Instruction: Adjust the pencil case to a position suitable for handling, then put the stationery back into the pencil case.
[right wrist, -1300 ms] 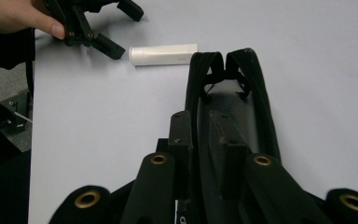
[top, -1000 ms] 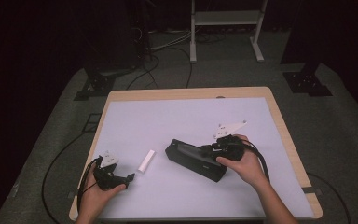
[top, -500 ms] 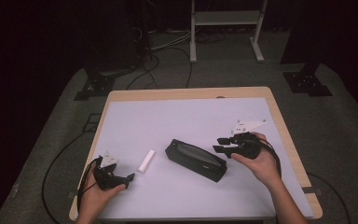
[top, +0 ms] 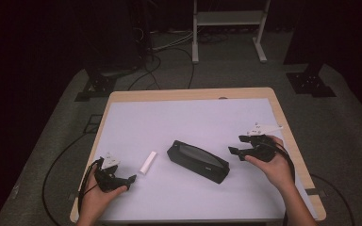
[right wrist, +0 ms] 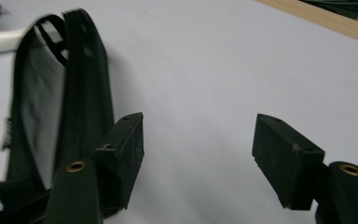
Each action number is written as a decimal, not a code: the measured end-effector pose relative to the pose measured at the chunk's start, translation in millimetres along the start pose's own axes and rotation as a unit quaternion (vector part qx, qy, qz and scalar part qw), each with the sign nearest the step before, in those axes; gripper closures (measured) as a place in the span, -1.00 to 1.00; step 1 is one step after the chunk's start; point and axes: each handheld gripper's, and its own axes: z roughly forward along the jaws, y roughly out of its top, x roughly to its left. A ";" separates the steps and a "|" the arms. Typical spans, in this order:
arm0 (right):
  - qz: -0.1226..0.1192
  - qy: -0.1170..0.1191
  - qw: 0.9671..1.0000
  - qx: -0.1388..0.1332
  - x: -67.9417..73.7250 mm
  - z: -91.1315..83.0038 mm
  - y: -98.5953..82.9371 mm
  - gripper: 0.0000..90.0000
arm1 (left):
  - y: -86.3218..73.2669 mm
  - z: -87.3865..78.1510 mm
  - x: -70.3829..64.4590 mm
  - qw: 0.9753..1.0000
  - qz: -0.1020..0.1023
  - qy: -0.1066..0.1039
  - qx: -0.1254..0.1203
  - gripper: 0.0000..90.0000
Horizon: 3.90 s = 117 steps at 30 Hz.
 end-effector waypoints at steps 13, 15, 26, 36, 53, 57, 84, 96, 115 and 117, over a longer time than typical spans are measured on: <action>0.034 -0.063 0.997 0.020 -27.4 2.1 -26.7 -0.41 | 0.0 0.0 0.1 1.000 0.000 0.000 0.000 -0.97; 0.041 -0.068 0.997 0.025 -32.1 3.8 -30.8 -0.41 | 0.0 0.0 0.1 1.000 0.000 0.000 0.000 -0.97; 0.073 -0.087 0.993 0.041 -53.7 10.1 -49.3 -0.45 | 0.0 0.1 0.1 1.000 -0.001 -0.001 0.000 -0.97; 0.083 -0.096 0.991 0.053 -63.8 17.8 -59.9 -0.47 | 0.0 0.0 0.0 1.000 0.000 0.000 0.000 -0.97; 0.066 -0.103 0.992 0.040 -61.7 21.5 -66.7 -0.58 | 0.1 -0.6 -0.3 1.000 -0.002 0.000 -0.002 -0.95; 0.065 -0.103 0.992 0.040 -61.6 21.6 -66.9 -0.58 | 0.1 -1.1 0.0 1.000 -0.002 0.001 -0.003 -0.93; 0.066 -0.104 0.992 0.039 -61.4 21.7 -67.2 -0.58 | 25.4 -18.4 -10.1 0.999 -0.010 -0.025 -0.019 -0.56; 0.066 -0.103 0.992 0.039 -61.5 21.6 -67.2 -0.58 | 44.8 -15.9 -13.0 0.999 -0.011 -0.034 -0.018 -0.53; 0.066 -0.103 0.992 0.039 -61.4 21.6 -67.2 -0.58 | 73.2 -5.1 -23.7 0.999 -0.007 -0.044 0.001 -0.26; 0.066 -0.104 0.992 0.039 -61.4 21.6 -67.2 -0.58 | 76.6 -3.4 -25.0 0.999 -0.005 -0.042 0.007 -0.23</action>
